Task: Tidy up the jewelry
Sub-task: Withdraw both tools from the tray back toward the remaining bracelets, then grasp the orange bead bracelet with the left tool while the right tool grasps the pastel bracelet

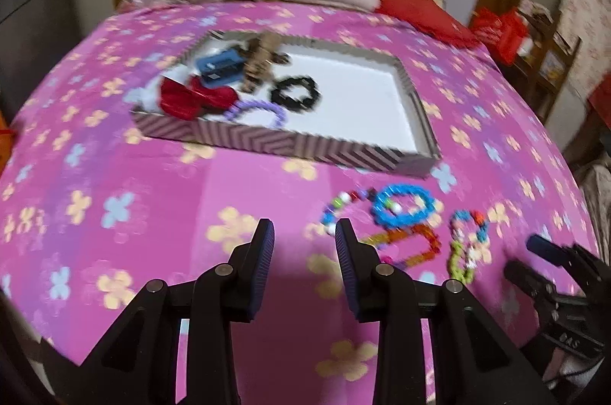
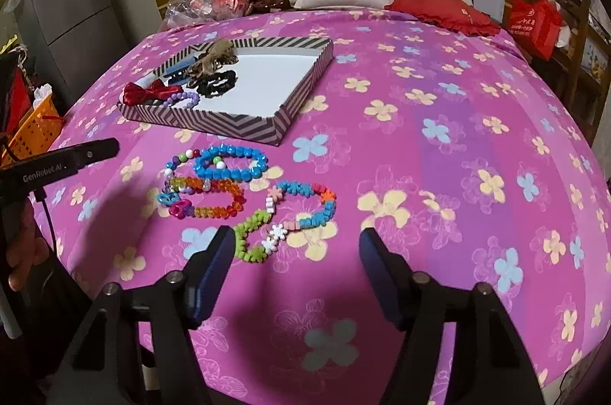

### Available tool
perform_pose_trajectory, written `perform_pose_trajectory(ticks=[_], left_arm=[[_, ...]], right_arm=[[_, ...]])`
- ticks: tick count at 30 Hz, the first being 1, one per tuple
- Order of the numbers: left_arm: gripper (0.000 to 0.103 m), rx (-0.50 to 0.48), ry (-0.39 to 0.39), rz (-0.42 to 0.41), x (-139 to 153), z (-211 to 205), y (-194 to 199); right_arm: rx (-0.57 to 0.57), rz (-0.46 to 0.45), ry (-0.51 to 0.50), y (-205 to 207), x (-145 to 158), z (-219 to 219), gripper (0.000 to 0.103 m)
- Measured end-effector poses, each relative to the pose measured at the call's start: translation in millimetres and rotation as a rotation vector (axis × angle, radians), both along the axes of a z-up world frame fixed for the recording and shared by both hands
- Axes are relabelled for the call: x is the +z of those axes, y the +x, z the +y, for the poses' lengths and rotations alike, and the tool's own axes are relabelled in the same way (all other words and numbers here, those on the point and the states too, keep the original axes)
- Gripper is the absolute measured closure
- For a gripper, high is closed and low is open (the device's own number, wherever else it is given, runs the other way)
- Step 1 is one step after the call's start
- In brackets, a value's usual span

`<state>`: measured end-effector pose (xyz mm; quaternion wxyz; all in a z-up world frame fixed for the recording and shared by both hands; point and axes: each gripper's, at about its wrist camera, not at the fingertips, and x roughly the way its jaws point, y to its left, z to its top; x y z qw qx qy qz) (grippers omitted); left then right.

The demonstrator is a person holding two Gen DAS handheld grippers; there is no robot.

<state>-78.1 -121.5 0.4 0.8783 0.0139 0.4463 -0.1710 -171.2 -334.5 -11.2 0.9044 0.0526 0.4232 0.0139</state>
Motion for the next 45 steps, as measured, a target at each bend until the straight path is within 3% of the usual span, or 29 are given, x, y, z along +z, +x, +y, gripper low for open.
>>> perform_pose_trajectory(ticks=[5,13,21,27,29,31,33,36,39,45], left_arm=[[0.068,-0.050,0.007,0.032,-12.3,-10.4,-3.1],[0.064,-0.068,-0.009,0.068,-22.4,-10.7,2.7],[0.060,-0.138,0.008,0.072,-29.4,-26.1,5.1],[0.060,-0.197,0.037,0.049,-32.4,-46.5,6.0],[0.065,-0.221,0.036,0.052,-33.5,-51.0,7.2],[0.087,-0.236,0.044,0.044,-34.0,-54.6,6.9],[0.092,-0.254,0.041,0.041,-33.6,-56.1,6.2],[0.093,-0.274,0.031,0.040,-32.5,-57.0,2.7],[0.093,-0.283,0.013,0.035,-27.8,-56.0,0.0],[0.093,-0.290,-0.036,0.015,-6.0,-49.4,-3.4]], right_arm=[[0.011,0.014,-0.003,5.9,-9.1,4.3,0.047],[-0.002,0.029,-0.013,27.2,-22.2,1.3,0.051],[-0.020,0.033,-0.107,34.5,-33.7,-5.9,0.057],[-0.026,0.028,-0.041,34.8,-35.5,-17.2,0.056],[-0.019,0.022,-0.034,36.3,-35.8,-16.5,0.056],[-0.013,0.014,-0.027,38.4,-36.8,-15.8,0.056],[-0.006,-0.002,-0.031,39.9,-37.9,-14.7,0.056],[0.003,-0.010,-0.046,41.0,-38.9,-13.8,0.058],[0.006,-0.010,-0.062,41.1,-38.6,-13.8,0.091],[0.021,-0.021,-0.037,38.5,-27.4,-17.0,0.091]])
